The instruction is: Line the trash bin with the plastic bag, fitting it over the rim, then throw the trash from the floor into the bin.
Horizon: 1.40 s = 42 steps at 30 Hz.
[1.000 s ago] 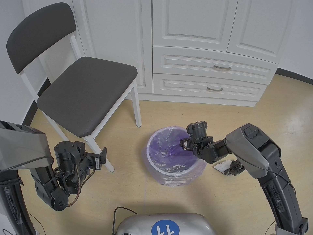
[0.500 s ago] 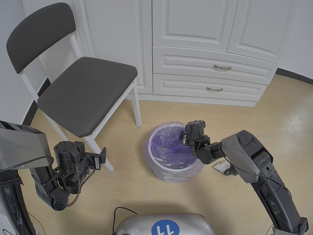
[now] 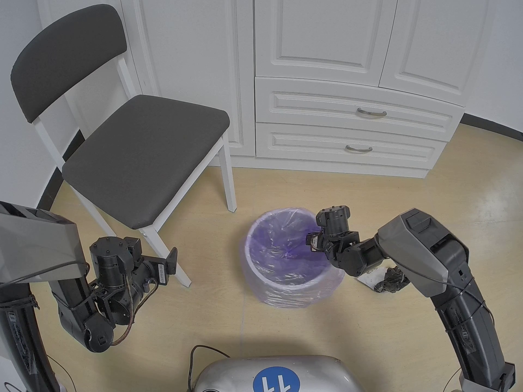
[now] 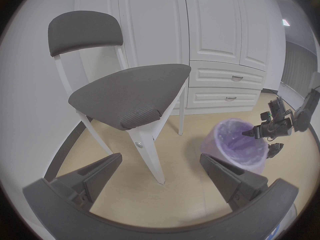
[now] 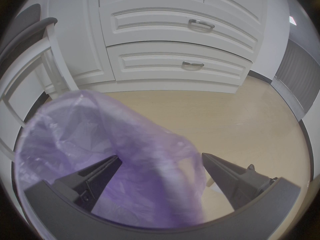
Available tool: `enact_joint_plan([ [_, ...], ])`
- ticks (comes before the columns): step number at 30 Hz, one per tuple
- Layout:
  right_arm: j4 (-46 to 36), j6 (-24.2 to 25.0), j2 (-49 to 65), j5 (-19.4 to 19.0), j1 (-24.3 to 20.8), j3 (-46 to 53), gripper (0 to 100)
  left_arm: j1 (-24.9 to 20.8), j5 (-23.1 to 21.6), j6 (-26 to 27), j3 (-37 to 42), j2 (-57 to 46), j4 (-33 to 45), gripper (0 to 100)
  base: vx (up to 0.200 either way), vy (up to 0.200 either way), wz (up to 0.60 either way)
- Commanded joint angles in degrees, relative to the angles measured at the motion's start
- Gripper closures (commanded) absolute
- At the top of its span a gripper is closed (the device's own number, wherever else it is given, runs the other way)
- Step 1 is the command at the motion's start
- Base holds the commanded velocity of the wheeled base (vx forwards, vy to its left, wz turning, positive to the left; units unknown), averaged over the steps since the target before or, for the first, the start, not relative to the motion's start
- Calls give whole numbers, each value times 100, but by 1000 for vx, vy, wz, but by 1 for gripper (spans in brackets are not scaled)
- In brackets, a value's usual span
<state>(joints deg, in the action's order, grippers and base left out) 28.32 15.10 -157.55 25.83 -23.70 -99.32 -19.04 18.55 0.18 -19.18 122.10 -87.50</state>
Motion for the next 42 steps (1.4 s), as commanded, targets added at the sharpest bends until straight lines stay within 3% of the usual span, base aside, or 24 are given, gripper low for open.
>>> enact_joint_plan([
  [1, 25, -60, 779, -219, 23, 633, 0, -21, -1, -1, 63, -2, -3, 0, 0, 0, 0],
  [15, -55, -113, 1385, -430, 348, 1028, 0, -152, -18, 8, -16, 15, -3, 0, 0, 0, 0],
  [23, -55, -922, 1367, -535, 937, 1424, 0, -232, -18, -18, -42, 42, -3, 0, 0, 0, 0],
  [32, -81, -851, 840, -1397, 832, 1433, 0, -232, -1, -9, -16, 33, -3, 0, 0, 0, 0],
  [38, -72, -816, 620, -1449, 832, 1283, 0, -232, 8, -1, -25, 7, -3, 0, 0, 0, 0],
  [42, -63, -623, 155, -1414, 849, 659, 0, -240, 8, -1, -7, 15, -3, 0, 0, 0, 0],
])
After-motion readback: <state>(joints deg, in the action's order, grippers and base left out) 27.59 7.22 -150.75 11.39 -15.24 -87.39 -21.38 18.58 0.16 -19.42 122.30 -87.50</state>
